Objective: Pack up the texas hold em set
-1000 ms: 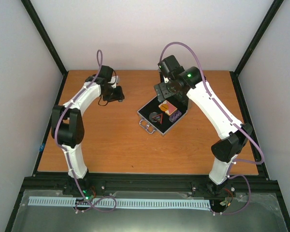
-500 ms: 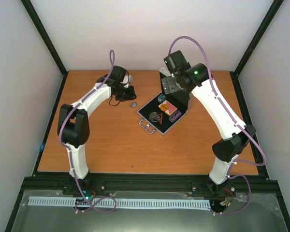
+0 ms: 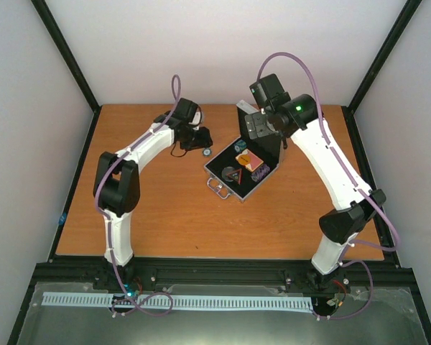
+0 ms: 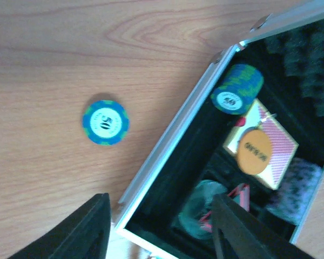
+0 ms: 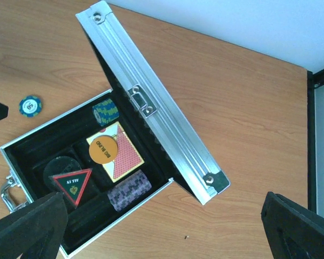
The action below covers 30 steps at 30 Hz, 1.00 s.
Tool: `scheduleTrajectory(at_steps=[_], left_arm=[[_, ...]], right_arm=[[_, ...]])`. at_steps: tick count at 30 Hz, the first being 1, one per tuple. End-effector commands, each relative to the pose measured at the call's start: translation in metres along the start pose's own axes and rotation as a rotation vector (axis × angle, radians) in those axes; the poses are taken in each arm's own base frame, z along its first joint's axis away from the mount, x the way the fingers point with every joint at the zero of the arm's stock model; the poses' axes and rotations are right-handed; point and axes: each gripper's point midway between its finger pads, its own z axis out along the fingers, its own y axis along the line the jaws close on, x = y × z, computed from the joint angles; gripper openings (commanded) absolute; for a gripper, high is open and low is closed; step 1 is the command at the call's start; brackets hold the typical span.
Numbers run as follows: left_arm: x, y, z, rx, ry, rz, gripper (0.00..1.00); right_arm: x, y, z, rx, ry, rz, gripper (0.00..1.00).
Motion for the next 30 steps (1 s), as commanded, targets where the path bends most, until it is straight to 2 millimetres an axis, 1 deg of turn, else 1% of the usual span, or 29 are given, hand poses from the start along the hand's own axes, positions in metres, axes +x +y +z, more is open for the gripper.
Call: scheduleTrajectory(at_steps=[1, 3, 5, 12, 16, 19, 23, 25, 28, 30], left_arm=[[-0.016, 0.006, -0.021, -0.086, -0.054, 0.019, 0.58], [-0.014, 0.015, -0.017, -0.136, -0.032, 0.020, 0.61], [-0.017, 0.021, -0.012, -0.177, -0.006, 0.025, 0.61], [-0.016, 0.046, 0.022, -0.308, 0.100, 0.019, 0.60], [-0.004, 0.054, 0.041, -0.325, 0.159, 0.013, 0.59], [0.000, 0.060, 0.050, -0.345, 0.158, 0.003, 0.59], [-0.006, 0.058, 0.055, -0.340, 0.133, -0.012, 0.59], [-0.011, 0.053, 0.059, -0.331, 0.132, -0.010, 0.59], [-0.012, 0.048, 0.067, -0.325, 0.135, -0.004, 0.60], [-0.011, 0.048, 0.073, -0.322, 0.141, -0.010, 0.61]], right_arm=[[0.003, -0.003, -0.016, -0.045, -0.025, 0.019, 1.00], [0.004, 0.000, -0.017, -0.065, -0.028, 0.021, 1.00], [0.006, 0.002, -0.017, -0.072, -0.019, 0.017, 1.00], [0.011, 0.010, -0.011, -0.105, 0.010, 0.002, 1.00], [0.013, 0.010, -0.008, -0.100, 0.023, -0.014, 1.00], [0.015, 0.012, -0.005, -0.102, 0.028, -0.023, 1.00], [0.017, 0.014, -0.001, -0.105, 0.033, -0.030, 1.00], [0.018, 0.014, 0.002, -0.104, 0.037, -0.035, 1.00], [0.019, 0.016, 0.005, -0.107, 0.045, -0.035, 1.00], [0.019, 0.016, 0.007, -0.108, 0.049, -0.034, 1.00]])
